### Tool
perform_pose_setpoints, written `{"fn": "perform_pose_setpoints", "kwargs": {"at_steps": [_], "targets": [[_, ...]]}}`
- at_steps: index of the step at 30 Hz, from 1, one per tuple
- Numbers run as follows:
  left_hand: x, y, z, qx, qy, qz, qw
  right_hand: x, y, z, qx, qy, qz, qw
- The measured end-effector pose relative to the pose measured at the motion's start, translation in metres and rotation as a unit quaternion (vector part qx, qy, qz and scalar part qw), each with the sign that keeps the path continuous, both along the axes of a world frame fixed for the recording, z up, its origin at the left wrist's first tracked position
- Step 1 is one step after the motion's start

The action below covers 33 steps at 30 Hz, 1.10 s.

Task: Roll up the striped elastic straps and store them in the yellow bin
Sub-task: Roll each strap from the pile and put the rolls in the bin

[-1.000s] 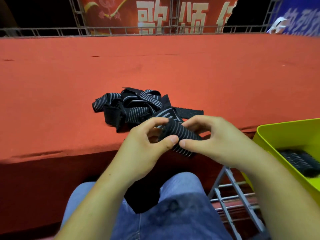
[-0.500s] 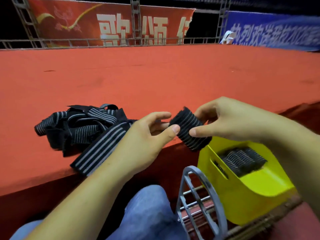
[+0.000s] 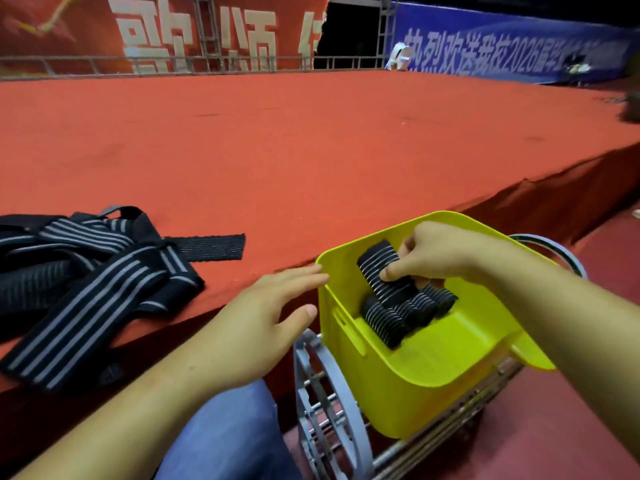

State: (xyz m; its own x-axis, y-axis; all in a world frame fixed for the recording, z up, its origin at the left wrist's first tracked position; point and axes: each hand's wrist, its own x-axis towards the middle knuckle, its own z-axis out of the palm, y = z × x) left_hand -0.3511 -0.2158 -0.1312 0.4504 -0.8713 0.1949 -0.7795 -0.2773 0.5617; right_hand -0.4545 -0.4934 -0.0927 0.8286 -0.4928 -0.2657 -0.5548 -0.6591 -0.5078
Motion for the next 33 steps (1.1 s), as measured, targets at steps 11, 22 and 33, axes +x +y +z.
{"fn": "perform_pose_setpoints", "kwargs": {"at_steps": [11,22,33], "targets": [[0.002,-0.015,-0.012,0.029,-0.02,-0.01,0.999,0.057,0.001,-0.053,-0.04,0.157,0.013,0.987],[-0.007,-0.019,-0.011,0.034,-0.036,-0.001,0.999,0.064,0.011,-0.091,-0.116,0.205,0.038,0.971],[-0.01,-0.016,-0.015,0.037,-0.04,-0.004,0.999,0.071,0.023,-0.111,-0.214,0.247,0.075,0.942]]}}
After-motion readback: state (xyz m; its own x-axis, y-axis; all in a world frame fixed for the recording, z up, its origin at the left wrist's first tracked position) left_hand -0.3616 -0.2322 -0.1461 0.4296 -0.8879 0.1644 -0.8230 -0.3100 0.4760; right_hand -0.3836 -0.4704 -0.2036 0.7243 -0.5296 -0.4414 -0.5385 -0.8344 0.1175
